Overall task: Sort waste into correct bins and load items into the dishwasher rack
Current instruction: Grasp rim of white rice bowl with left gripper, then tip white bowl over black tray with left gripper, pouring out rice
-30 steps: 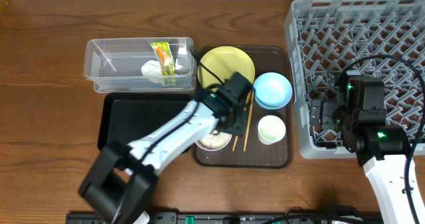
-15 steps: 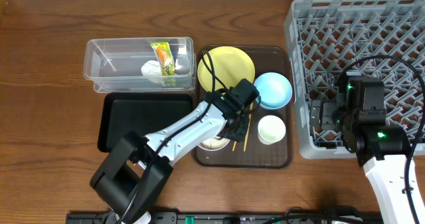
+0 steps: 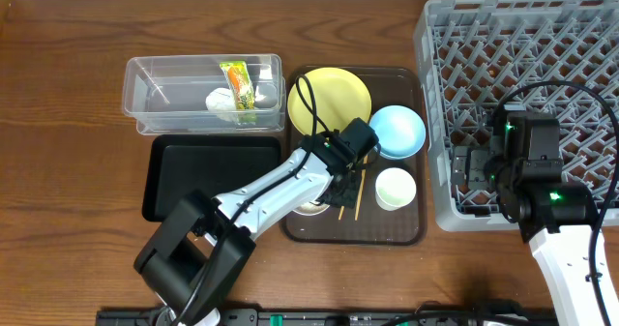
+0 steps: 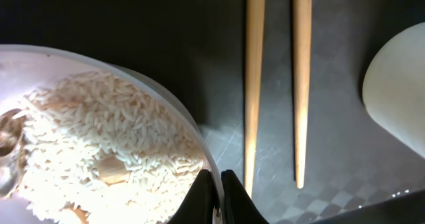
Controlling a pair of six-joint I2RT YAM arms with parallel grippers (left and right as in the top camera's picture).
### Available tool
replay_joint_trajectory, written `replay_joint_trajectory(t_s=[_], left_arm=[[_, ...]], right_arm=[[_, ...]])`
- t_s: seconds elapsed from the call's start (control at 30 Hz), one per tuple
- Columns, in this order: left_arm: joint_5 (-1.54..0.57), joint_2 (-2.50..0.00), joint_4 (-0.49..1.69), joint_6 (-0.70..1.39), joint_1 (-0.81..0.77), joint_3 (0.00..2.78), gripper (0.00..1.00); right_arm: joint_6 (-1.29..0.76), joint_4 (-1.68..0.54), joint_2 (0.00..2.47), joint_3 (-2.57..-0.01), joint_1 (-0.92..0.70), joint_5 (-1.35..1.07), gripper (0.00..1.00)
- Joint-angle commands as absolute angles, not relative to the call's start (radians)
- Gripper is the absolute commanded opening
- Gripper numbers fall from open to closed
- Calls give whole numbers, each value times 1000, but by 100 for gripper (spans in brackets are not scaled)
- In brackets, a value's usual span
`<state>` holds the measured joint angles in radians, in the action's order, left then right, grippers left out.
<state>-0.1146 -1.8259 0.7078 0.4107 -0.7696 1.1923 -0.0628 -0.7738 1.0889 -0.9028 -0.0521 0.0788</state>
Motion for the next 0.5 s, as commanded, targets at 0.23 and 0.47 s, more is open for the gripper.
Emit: replay_joint_trajectory(t_s=[0.23, 0.47], left_arm=[[-115, -1578, 764, 361, -726, 1202, 6], [-294, -1430, 805, 268, -524, 1202, 6]], right_arm=[[-52, -775, 1083, -924, -64, 74, 99], [-52, -775, 1083, -924, -64, 74, 99]])
